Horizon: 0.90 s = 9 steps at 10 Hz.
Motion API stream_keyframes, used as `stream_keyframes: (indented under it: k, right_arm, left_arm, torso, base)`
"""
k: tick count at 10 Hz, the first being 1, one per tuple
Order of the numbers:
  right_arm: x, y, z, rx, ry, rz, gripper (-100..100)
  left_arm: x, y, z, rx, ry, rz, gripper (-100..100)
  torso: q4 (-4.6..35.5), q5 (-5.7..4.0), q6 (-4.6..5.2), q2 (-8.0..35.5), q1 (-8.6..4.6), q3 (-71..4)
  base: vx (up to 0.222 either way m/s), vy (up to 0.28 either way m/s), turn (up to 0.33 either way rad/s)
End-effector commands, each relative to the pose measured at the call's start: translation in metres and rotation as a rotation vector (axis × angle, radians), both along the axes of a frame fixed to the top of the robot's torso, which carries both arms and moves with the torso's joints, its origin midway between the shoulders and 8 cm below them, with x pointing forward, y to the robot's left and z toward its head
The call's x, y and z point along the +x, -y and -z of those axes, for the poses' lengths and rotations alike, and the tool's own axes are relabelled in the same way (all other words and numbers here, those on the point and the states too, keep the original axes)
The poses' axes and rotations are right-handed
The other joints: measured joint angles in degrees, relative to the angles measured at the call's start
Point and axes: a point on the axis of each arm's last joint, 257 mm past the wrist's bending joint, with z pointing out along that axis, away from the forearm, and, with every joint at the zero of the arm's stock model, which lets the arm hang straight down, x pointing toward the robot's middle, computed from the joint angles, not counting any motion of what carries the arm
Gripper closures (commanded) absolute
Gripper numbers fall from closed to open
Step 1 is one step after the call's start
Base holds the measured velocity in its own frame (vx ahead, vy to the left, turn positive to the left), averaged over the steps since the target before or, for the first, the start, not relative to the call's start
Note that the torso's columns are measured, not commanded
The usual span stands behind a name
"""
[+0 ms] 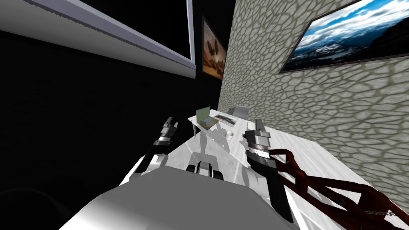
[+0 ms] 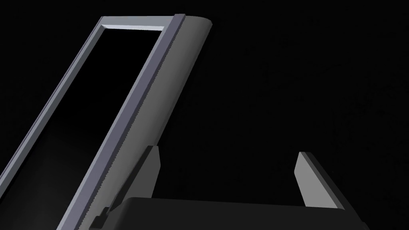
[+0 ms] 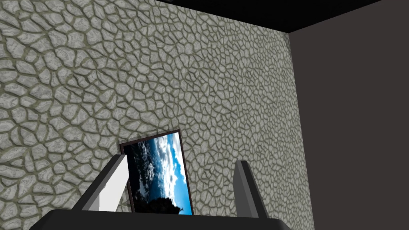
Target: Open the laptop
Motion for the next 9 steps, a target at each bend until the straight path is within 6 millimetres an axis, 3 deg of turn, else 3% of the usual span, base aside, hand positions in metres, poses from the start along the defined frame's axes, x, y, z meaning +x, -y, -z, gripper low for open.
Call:
stream_keyframes:
  k: [1,9]
  right_arm:
    - [0.000,0.000,0.000,0.000,0.000,0.000,0]
    - [0.000,0.000,0.000,0.000,0.000,0.000,0]
  left_arm:
    - [0.005,0.000,0.011,0.064,-0.073,0.007,-100]
    - [0.011,-0.010,0.043,0.224,-0.276,-0.003,-100]
  torso:
    - [-0.02,0.00,0.01,-0.08,-0.04,-0.04]
    - [0.00,-0.01,0.00,-0.01,-0.02,-0.01]
  base:
    - [0.127,0.147,-0.123]
    - [0.086,0.171,-0.122]
